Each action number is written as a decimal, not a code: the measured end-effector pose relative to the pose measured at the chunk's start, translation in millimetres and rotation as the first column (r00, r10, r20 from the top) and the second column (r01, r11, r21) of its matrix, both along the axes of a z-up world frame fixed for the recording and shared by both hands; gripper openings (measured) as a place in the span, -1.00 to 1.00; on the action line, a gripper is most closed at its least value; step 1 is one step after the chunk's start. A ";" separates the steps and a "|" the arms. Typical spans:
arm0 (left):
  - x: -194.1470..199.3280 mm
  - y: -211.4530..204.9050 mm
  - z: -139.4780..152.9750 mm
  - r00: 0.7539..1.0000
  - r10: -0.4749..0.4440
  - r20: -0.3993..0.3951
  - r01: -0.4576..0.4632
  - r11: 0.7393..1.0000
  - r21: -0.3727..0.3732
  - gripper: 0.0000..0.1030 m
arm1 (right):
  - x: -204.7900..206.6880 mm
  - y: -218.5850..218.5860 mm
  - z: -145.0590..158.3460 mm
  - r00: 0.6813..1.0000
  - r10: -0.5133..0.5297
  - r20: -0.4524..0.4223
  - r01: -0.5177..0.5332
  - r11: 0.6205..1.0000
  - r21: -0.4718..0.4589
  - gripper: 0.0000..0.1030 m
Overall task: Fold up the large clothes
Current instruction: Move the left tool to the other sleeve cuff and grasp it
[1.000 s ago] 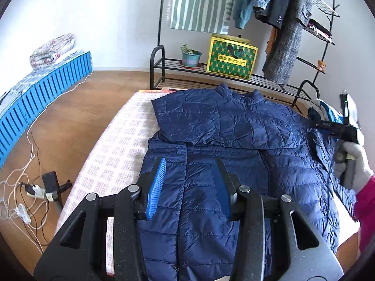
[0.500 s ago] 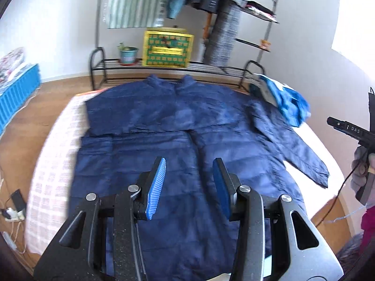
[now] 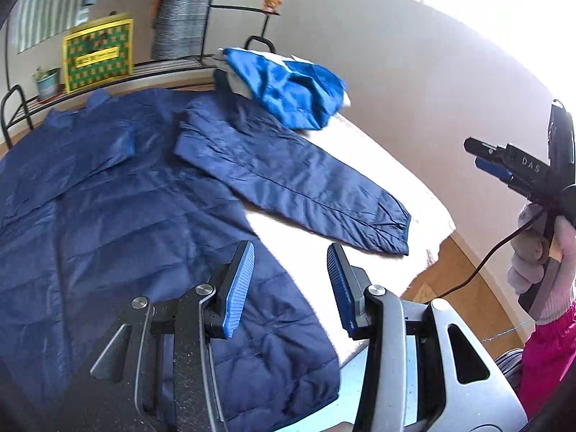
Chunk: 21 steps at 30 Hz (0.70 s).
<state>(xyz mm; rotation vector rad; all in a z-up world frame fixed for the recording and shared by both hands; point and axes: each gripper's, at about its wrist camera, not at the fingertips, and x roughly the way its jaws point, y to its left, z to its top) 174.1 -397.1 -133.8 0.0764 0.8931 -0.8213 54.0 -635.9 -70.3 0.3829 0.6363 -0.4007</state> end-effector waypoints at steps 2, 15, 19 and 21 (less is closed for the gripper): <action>-6.2 -43.2 -12.0 0.997 -0.070 -0.040 0.070 0.998 0.004 -0.17 | -8.8 -10.6 1.8 0.998 -0.055 -0.020 0.053 0.996 -0.070 0.33; -59.4 -205.5 -90.5 0.924 -0.377 -0.059 0.381 0.905 0.187 0.01 | -25.4 -74.5 -6.3 0.971 -0.240 -0.015 0.241 0.971 0.011 0.35; -74.3 -224.8 -97.2 0.898 -0.440 0.025 0.415 0.862 0.293 0.10 | -39.4 -92.6 -1.7 0.954 -0.297 0.034 0.294 0.953 0.077 0.35; -72.1 -233.4 -102.5 0.894 -0.447 0.020 0.417 0.850 0.323 0.11 | -43.3 -99.8 -2.3 0.943 -0.329 0.045 0.323 0.940 0.109 0.35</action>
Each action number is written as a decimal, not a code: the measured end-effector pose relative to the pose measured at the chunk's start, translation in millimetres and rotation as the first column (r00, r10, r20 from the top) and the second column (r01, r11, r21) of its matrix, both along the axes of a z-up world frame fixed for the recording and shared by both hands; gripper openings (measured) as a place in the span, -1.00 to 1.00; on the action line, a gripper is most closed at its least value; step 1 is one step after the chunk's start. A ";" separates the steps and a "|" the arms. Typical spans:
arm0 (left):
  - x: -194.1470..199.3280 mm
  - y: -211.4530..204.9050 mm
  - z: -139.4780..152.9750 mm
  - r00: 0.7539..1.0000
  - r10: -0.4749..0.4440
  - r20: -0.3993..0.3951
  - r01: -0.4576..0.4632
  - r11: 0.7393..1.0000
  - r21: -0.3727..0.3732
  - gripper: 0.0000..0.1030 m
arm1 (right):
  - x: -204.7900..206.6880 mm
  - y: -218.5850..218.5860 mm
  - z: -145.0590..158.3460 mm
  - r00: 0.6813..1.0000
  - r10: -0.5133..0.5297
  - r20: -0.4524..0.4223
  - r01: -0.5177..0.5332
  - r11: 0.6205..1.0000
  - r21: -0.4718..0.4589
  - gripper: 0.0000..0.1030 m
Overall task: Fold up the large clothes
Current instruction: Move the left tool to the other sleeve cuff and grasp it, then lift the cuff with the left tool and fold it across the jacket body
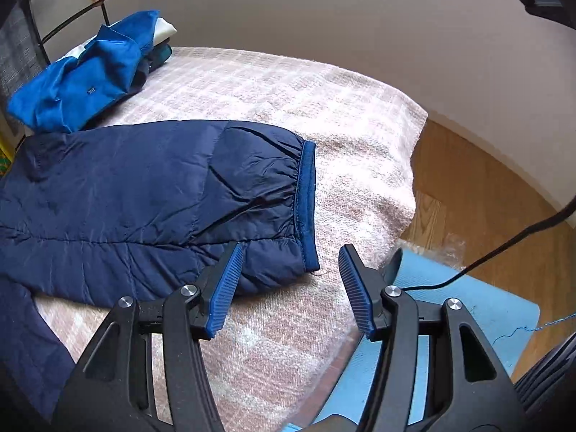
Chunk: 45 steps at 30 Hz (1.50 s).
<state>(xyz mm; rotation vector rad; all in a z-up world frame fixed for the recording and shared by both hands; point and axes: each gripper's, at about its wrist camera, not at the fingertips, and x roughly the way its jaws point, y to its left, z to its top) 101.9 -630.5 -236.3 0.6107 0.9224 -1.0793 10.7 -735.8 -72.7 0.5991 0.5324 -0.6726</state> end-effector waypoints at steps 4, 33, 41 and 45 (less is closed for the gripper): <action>10.1 -5.3 -14.3 1.000 0.011 -0.017 -0.010 0.999 0.042 0.11 | -4.0 -7.0 -1.0 0.999 -0.041 0.032 0.039 0.998 0.042 0.35; 136.9 155.7 146.5 0.865 0.407 -0.292 -0.483 0.833 -0.270 -0.84 | 27.5 28.4 -0.4 0.999 0.032 -0.007 -0.032 0.999 0.006 0.35; 199.7 321.4 167.1 0.718 0.593 -0.365 -0.696 0.634 -0.339 -0.84 | 58.8 90.9 1.8 0.971 0.216 -0.098 -0.227 0.966 -0.120 0.35; 230.6 424.4 138.7 0.560 0.689 -0.461 -0.829 0.462 -0.317 -0.84 | 70.9 118.2 -2.2 0.947 0.300 -0.115 -0.313 0.943 -0.113 0.35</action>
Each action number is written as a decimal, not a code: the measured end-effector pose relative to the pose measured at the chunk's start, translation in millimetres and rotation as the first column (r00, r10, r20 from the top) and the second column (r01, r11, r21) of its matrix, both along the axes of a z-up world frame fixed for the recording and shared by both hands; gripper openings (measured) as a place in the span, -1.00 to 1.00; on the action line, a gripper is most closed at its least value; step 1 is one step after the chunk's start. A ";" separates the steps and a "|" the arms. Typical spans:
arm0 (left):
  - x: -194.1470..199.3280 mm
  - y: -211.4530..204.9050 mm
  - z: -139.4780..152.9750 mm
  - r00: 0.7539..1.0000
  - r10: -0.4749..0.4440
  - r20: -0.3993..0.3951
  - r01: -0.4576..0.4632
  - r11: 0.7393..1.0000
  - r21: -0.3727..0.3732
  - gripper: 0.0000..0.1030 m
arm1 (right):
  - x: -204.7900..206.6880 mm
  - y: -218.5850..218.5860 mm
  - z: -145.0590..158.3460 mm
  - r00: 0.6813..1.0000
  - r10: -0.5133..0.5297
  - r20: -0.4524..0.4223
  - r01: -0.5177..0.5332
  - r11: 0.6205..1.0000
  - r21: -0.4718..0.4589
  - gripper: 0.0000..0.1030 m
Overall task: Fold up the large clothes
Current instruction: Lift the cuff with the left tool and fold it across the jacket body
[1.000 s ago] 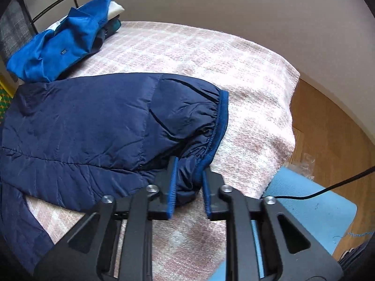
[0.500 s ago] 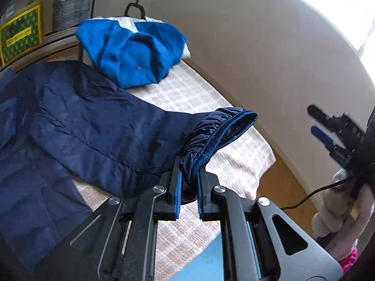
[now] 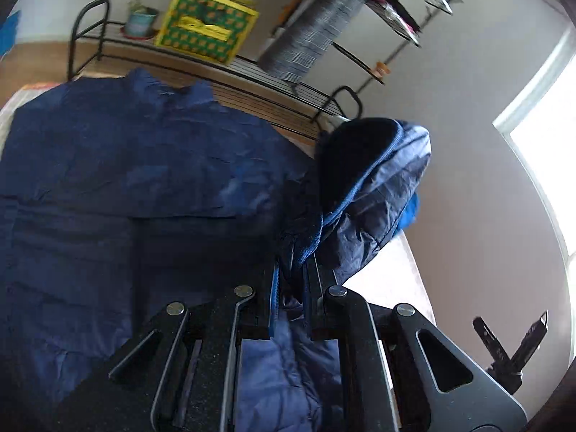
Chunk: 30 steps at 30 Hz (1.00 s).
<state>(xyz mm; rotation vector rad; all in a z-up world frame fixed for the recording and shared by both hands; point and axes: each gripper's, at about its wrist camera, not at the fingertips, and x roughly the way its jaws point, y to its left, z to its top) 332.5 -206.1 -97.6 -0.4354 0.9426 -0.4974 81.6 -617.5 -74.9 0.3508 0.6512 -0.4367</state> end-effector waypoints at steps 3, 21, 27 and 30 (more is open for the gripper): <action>11.2 64.9 -34.3 0.991 0.117 -0.069 -0.118 0.993 -0.010 -0.84 | 12.9 22.3 -7.7 0.997 0.080 -0.015 -0.080 0.996 0.029 0.35; 15.2 200.8 -144.3 0.964 0.205 -0.167 -0.191 0.977 0.095 -0.20 | 77.4 214.5 -132.2 0.754 0.580 -0.309 -0.567 0.812 0.140 0.18; 34.0 227.1 -142.7 0.953 0.245 -0.179 -0.235 0.969 0.074 0.19 | 78.3 195.4 -142.6 0.767 0.551 -0.328 -0.526 0.833 0.170 0.09; 45.5 225.4 -154.1 0.941 0.260 -0.215 -0.240 0.964 0.112 0.12 | 73.1 203.3 -135.9 0.766 0.554 -0.326 -0.532 0.831 0.163 0.09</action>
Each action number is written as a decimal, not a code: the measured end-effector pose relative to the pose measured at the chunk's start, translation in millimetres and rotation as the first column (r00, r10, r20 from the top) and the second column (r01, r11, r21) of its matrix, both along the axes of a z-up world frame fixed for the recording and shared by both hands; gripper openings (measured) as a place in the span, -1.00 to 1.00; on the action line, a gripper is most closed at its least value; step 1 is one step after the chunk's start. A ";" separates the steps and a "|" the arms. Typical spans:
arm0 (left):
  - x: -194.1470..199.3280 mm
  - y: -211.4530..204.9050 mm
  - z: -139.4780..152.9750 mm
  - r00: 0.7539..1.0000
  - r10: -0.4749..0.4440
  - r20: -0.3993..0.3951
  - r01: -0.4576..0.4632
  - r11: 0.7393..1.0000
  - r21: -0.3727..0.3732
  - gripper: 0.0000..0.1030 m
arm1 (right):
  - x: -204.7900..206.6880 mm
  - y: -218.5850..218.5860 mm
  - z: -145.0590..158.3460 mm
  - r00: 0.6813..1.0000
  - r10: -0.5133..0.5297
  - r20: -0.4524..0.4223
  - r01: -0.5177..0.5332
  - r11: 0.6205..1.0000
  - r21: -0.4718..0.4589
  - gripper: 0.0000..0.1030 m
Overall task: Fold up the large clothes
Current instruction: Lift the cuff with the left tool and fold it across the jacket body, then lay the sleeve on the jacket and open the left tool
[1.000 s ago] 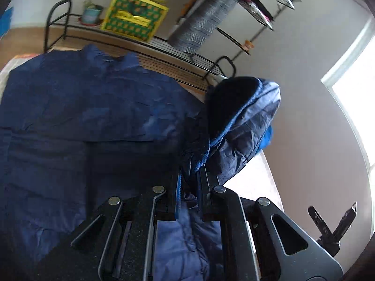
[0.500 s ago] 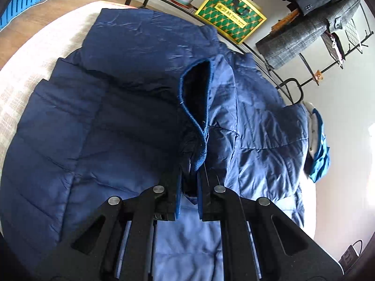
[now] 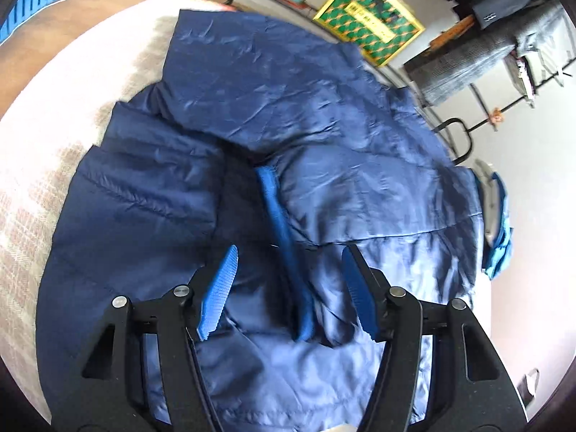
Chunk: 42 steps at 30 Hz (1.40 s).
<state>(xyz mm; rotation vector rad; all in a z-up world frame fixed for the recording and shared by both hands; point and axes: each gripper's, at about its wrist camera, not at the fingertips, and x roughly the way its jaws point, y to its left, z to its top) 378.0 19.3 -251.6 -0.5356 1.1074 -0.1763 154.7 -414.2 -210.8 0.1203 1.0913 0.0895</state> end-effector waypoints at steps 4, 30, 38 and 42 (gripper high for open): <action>4.4 -13.5 -2.7 0.997 -0.071 -0.015 0.072 0.996 0.053 -0.67 | -24.7 23.8 6.9 0.998 0.060 0.001 -0.060 0.998 -0.015 0.10; 101.1 -26.1 60.7 0.961 -0.225 0.160 0.125 0.871 0.476 -0.87 | -111.2 36.1 72.5 0.995 -0.026 0.094 0.017 0.995 0.097 0.10; 145.2 -19.2 14.3 0.982 -0.149 0.117 0.076 0.876 0.476 -0.87 | -102.0 29.0 60.4 0.996 -0.065 0.054 0.062 0.997 0.055 0.10; 146.9 -21.8 -4.7 0.986 -0.133 0.097 0.070 0.873 0.483 -0.85 | -96.5 25.0 53.6 0.996 -0.079 0.048 0.076 0.995 0.059 0.10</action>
